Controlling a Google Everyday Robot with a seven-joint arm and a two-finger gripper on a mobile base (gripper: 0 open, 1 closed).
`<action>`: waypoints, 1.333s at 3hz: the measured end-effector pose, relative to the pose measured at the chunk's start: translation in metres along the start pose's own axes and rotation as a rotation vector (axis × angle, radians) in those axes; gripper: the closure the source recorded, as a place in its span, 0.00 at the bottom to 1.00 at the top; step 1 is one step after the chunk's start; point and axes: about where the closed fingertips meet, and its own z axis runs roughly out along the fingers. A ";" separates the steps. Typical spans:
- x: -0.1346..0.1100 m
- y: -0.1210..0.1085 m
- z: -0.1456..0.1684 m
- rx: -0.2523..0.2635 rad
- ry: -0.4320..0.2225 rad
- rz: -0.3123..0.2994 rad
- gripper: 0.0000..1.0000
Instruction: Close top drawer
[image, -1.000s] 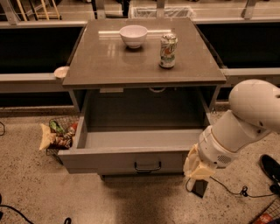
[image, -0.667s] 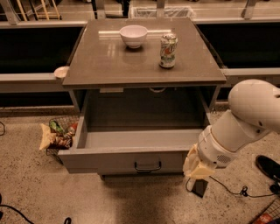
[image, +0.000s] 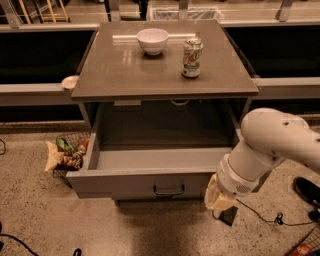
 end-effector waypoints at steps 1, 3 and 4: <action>0.011 -0.022 0.026 0.014 0.068 -0.061 0.98; 0.020 -0.053 0.031 0.071 0.115 -0.083 0.52; 0.029 -0.059 0.029 0.091 0.108 -0.075 0.29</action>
Offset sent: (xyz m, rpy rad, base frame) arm 0.0568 0.0025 -0.0486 -0.1120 -0.1096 0.1183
